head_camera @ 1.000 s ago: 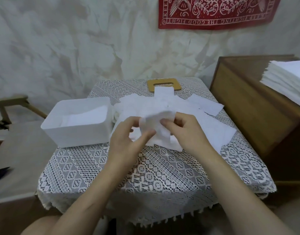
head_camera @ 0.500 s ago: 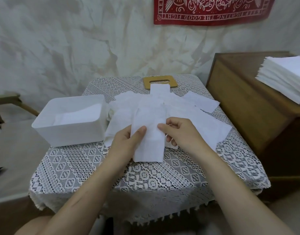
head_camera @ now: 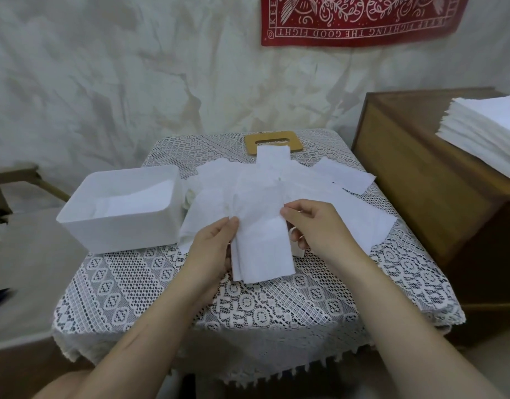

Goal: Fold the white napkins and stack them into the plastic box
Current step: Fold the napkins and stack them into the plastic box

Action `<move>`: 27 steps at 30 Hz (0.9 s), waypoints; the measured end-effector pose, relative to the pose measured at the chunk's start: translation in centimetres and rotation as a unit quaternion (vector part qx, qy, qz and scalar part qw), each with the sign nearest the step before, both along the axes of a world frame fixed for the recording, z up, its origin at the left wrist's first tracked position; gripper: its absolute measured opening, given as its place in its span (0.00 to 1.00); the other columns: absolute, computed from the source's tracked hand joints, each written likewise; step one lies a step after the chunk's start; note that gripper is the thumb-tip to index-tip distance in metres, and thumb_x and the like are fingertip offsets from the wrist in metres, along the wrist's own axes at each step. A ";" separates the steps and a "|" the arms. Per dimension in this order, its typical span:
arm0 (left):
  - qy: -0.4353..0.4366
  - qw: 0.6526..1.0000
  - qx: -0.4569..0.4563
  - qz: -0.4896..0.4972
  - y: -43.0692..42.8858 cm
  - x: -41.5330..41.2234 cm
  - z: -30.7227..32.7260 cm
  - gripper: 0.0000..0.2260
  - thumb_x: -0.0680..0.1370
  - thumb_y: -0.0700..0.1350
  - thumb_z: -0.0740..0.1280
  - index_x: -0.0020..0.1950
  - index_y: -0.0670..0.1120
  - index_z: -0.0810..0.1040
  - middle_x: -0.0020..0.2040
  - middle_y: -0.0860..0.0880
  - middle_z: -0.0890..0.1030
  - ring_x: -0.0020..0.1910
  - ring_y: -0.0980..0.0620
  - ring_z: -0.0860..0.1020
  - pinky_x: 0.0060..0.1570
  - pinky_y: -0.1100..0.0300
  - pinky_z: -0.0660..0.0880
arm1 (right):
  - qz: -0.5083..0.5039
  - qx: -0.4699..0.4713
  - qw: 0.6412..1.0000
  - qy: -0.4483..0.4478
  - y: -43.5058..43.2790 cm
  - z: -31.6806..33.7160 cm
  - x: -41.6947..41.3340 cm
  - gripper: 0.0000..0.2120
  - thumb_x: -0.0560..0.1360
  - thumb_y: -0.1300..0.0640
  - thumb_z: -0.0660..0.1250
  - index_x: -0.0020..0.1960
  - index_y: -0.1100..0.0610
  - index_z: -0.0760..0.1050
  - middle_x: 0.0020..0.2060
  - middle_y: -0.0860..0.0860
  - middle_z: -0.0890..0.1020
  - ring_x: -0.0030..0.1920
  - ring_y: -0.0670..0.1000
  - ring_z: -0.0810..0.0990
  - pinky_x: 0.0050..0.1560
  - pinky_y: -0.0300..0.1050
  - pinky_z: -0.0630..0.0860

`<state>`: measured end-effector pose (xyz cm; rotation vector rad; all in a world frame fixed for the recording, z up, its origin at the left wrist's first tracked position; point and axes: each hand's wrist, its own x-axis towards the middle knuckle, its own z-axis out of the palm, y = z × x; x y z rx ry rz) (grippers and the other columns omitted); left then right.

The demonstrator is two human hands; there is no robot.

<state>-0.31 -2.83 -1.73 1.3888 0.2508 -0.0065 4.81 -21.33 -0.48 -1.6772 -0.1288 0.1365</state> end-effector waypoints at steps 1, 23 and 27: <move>0.002 1.000 -0.017 0.002 0.0 0.0 0.0 0.12 0.87 0.45 0.60 0.57 0.45 0.83 0.51 0.49 0.88 0.48 0.53 0.87 0.41 0.61 0.83 | -0.003 -0.003 1.000 0.003 0.0 0.0 0.0 0.07 0.81 0.59 0.68 0.49 0.61 0.82 0.32 0.50 0.79 0.28 0.46 0.74 0.27 0.38 0.70; 0.018 0.990 -0.131 -0.045 0.3 0.5 0.0 0.10 0.85 0.38 0.63 0.63 0.38 0.80 0.56 0.39 0.86 0.50 0.47 0.87 0.51 0.54 0.85 | 0.017 -0.236 0.964 -0.122 3.0 -0.6 -2.1 0.17 0.72 0.35 0.72 0.51 0.45 0.75 0.46 0.42 0.80 0.45 0.44 0.80 0.46 0.46 0.76; 0.013 0.992 -0.120 -0.019 0.4 0.7 -0.1 0.04 0.83 0.38 0.65 0.55 0.40 0.79 0.51 0.39 0.87 0.44 0.48 0.87 0.42 0.57 0.85 | 0.038 -0.280 0.949 -0.140 3.7 -0.3 -2.4 0.23 0.70 0.34 0.73 0.56 0.44 0.70 0.50 0.41 0.79 0.48 0.44 0.81 0.48 0.48 0.77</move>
